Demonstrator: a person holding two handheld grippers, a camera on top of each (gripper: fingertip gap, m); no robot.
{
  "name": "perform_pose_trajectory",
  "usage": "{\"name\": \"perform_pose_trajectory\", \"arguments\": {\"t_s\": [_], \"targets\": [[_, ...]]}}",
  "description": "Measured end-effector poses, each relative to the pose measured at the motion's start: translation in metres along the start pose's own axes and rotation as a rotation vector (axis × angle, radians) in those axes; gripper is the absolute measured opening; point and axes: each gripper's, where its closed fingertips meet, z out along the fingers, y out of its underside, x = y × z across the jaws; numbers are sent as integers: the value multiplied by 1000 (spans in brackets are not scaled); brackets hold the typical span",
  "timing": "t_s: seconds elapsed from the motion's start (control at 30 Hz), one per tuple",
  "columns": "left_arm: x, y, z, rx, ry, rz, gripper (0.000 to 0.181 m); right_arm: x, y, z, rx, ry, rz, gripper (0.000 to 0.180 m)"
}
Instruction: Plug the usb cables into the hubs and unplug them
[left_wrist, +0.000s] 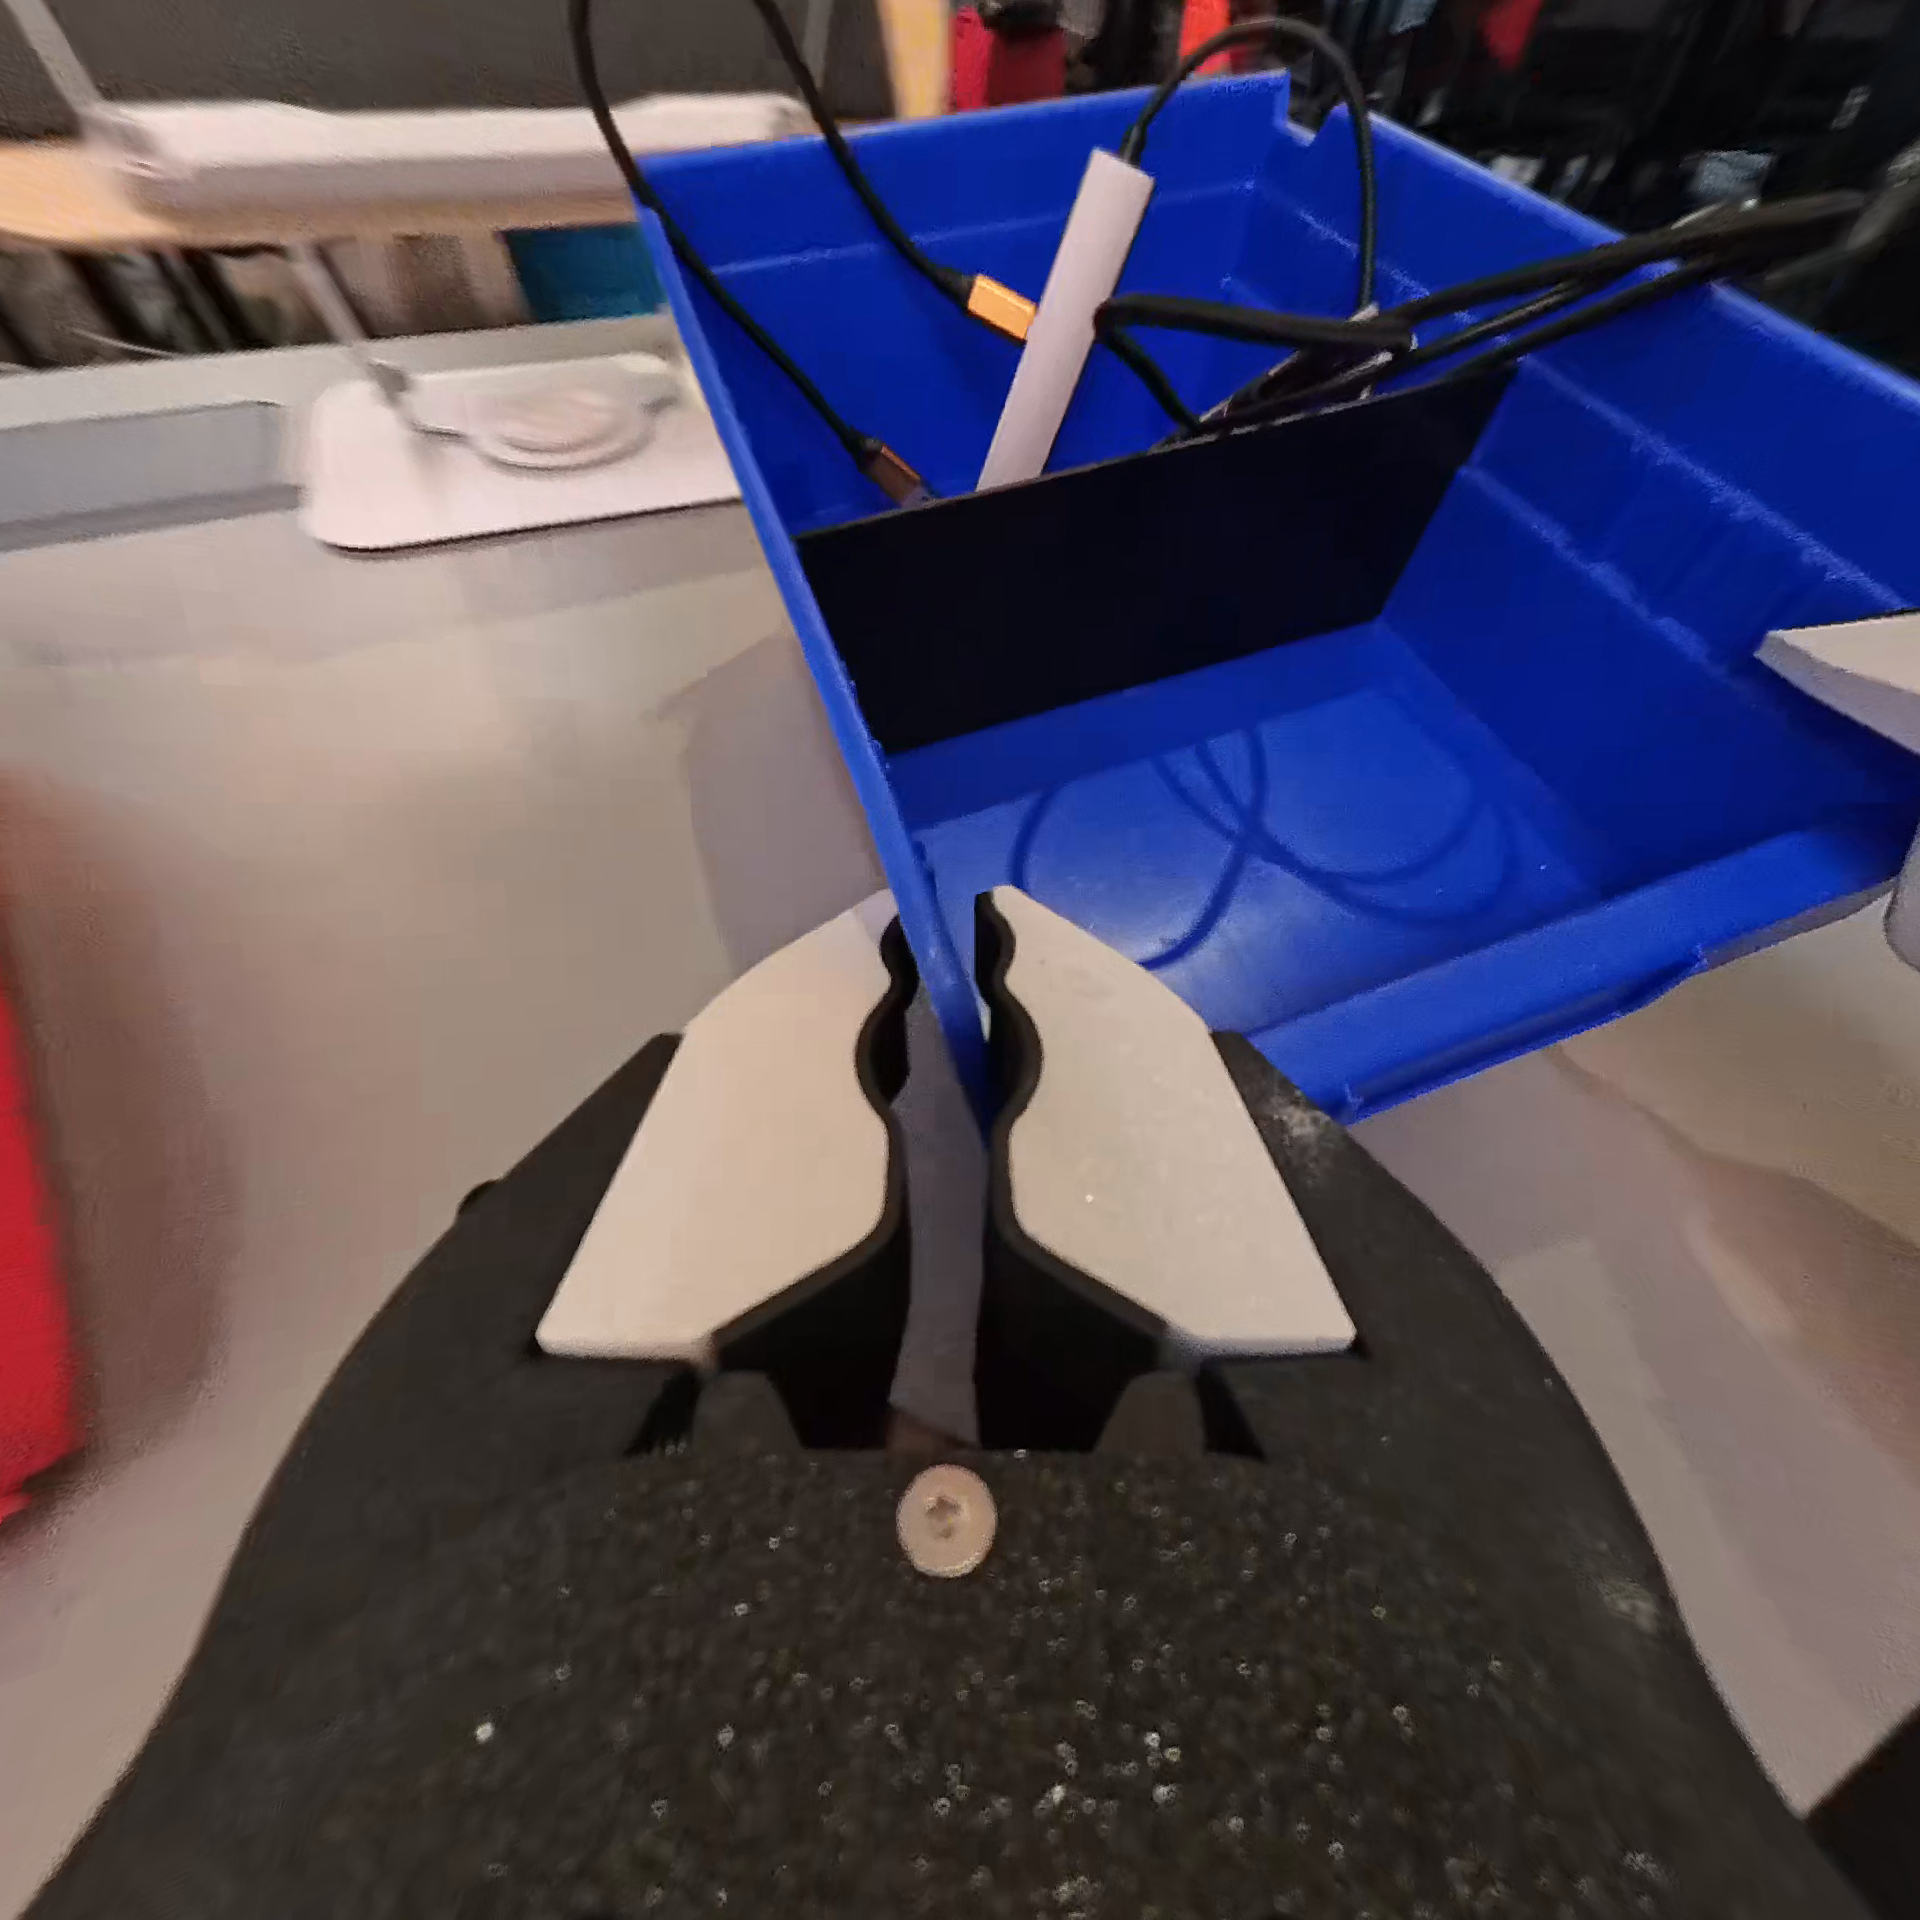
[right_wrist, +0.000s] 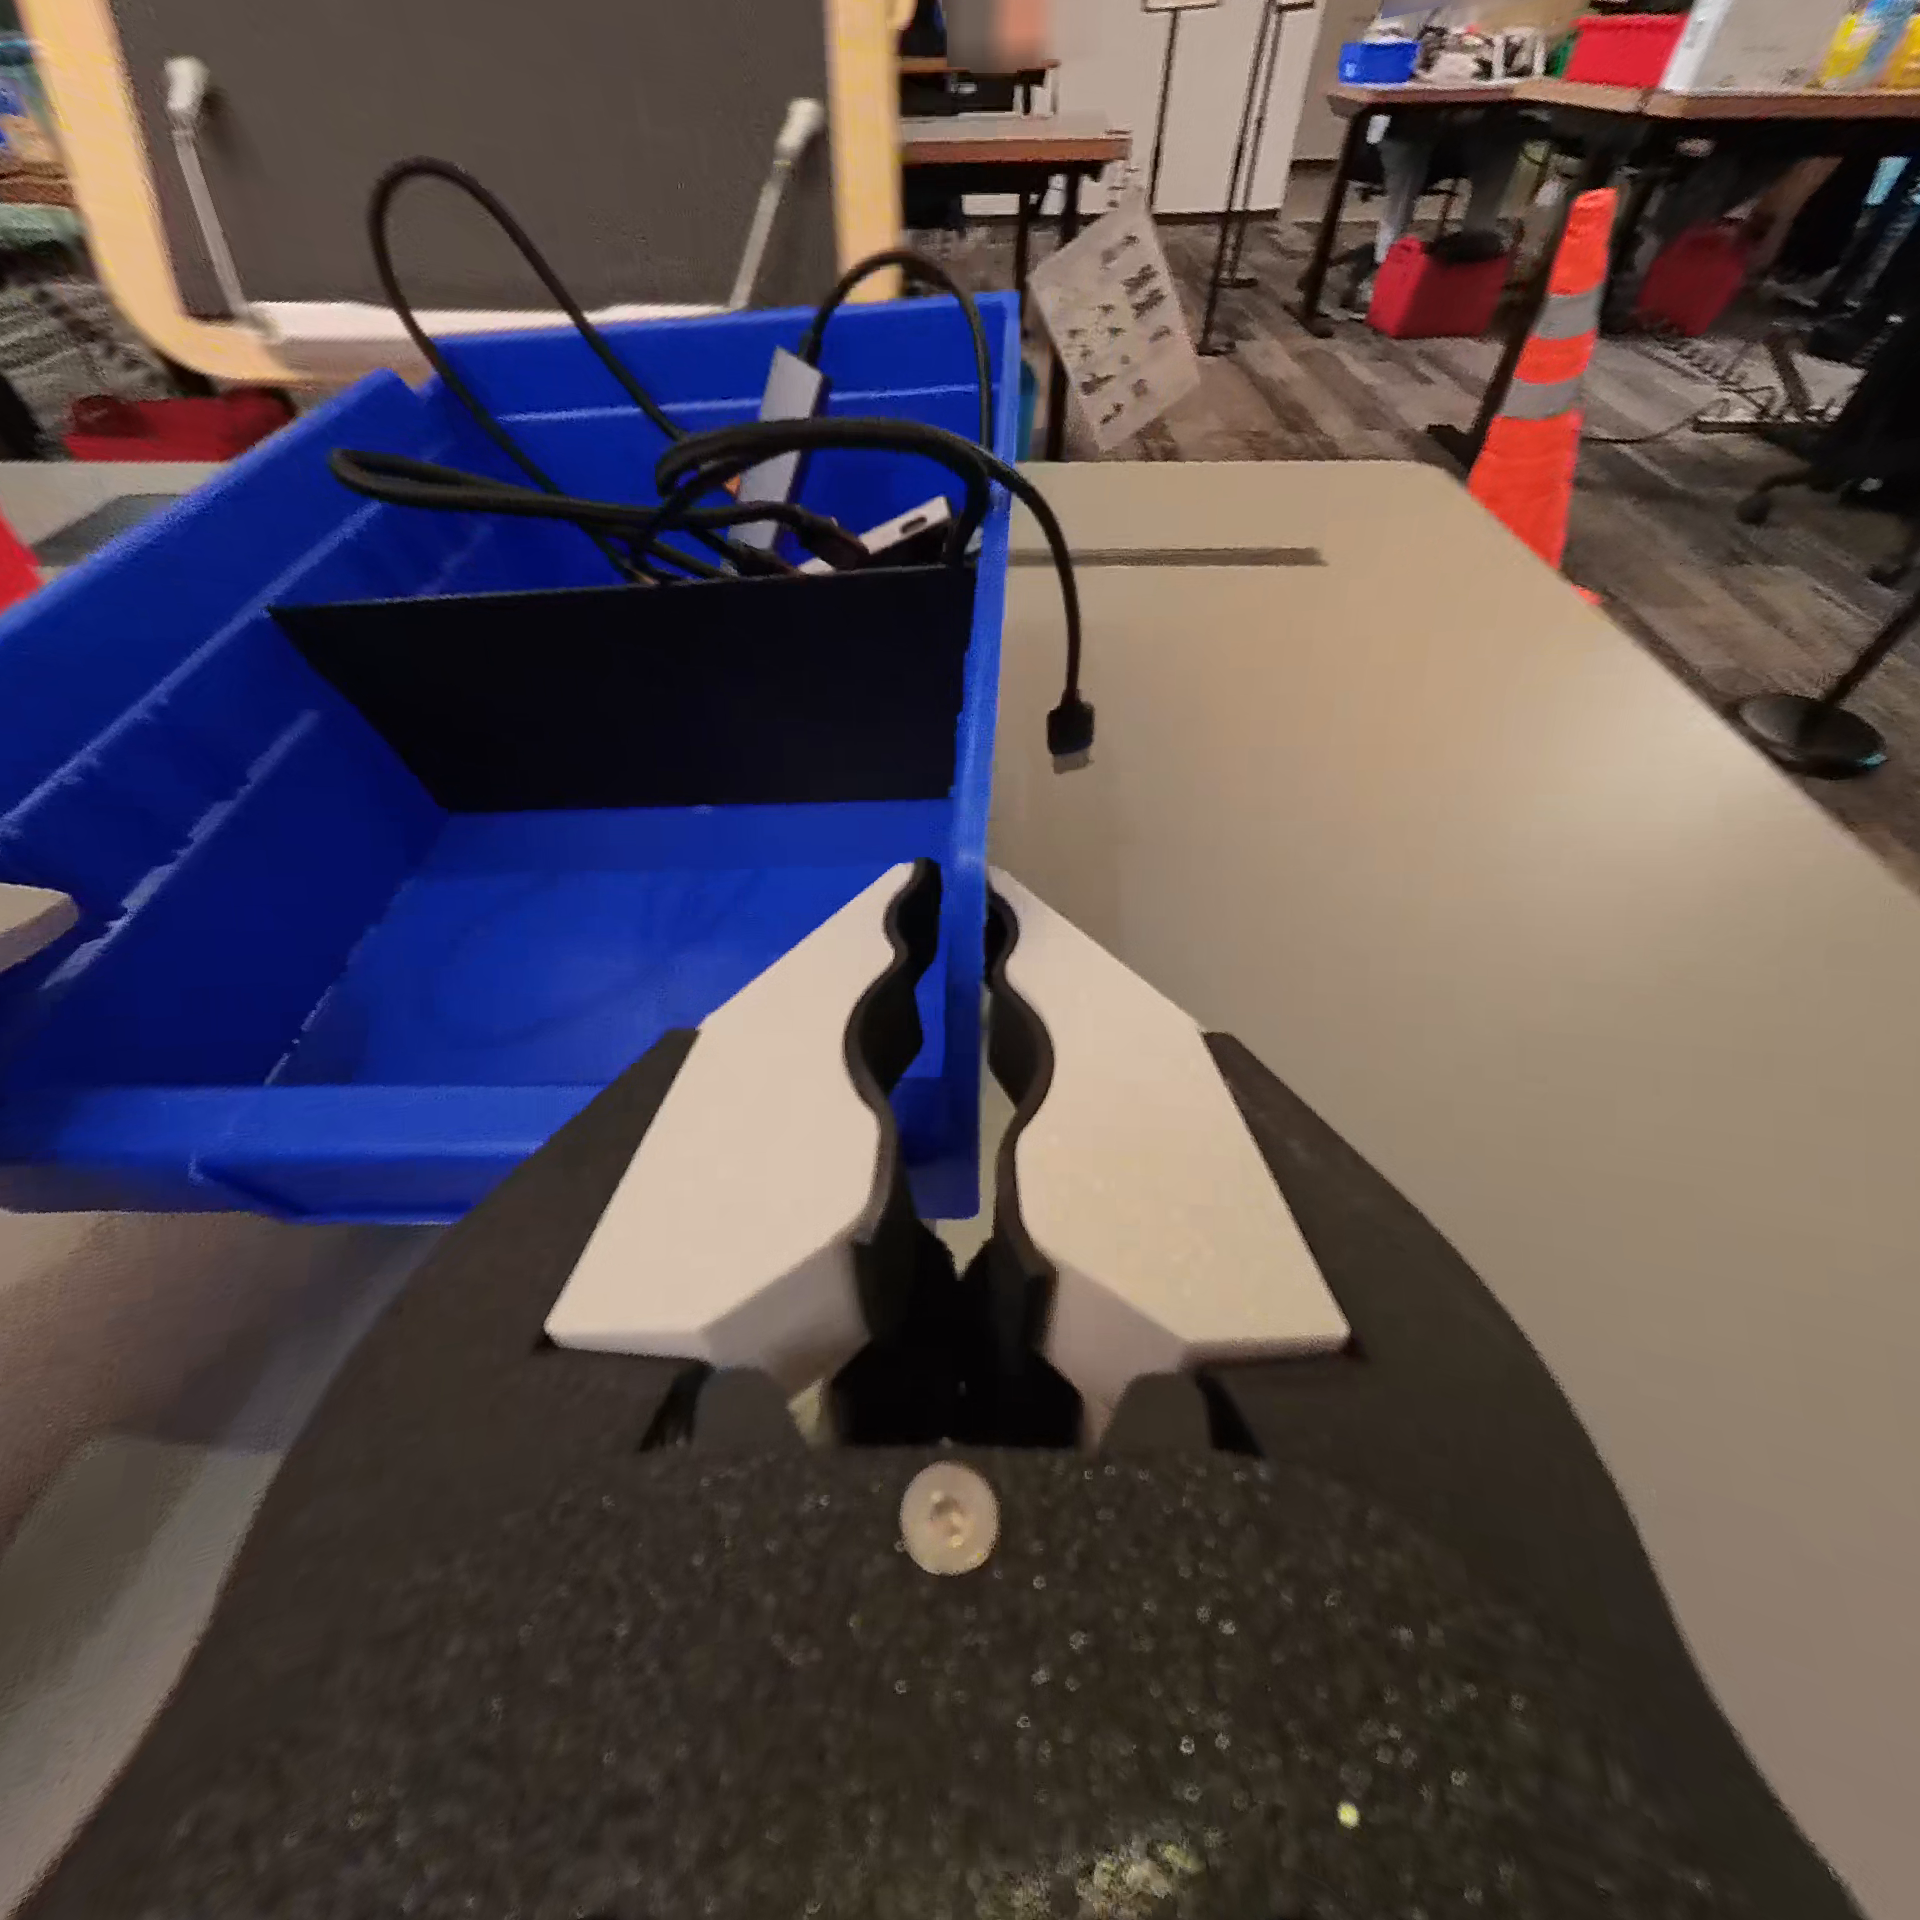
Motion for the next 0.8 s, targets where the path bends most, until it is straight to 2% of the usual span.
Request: {"name": "perform_pose_trajectory", "arguments": {"t_s": [0.03, 0.2, 0.27, 0.33, 0.4, 0.47, 0.57, 0.63, 0.67, 0.7, 0.8], "targets": [[-16, 1, -8, 3, -35, 5, 10, -18, 1, 6, -3, -16, -7, 5], [-86, 30, -32, -49, -161, -31, 9, -92, 20, 27, -43, -119, -80, 5], [-100, 42, -35, -75, -180, -24, 9, -105, 44, 33, -120, -161, -75, 6], [-101, 44, -37, -93, -180, 28, 11, -112, 42, 32, -103, -213, -36, 16], [-92, 46, -37, -112, -129, 52, 18, -114, 42, 32, -129, -259, -32, 25], [-78, 46, -44, -113, -25, 17, 39, -116, 43, 27, -138, -329, -48, 33], [-75, 29, -76, -15, 125, -184, 42, -111, 43, 6, -118, -399, -94, 31], [-97, 23, -107, 51, 159, -303, 44, -108, 33, -13, -73, -424, -50, 32], [-119, 27, -123, 70, 119, -322, 44, -110, 28, -22, -51, -443, -33, 36], [-147, 35, -139, 81, 44, -313, 46, -115, 25, -30, -37, -461, -28, 32], [-245, 68, -178, 40, -277, -247, 48, -151, 14, -57, 43, -548, -84, 28]]}}
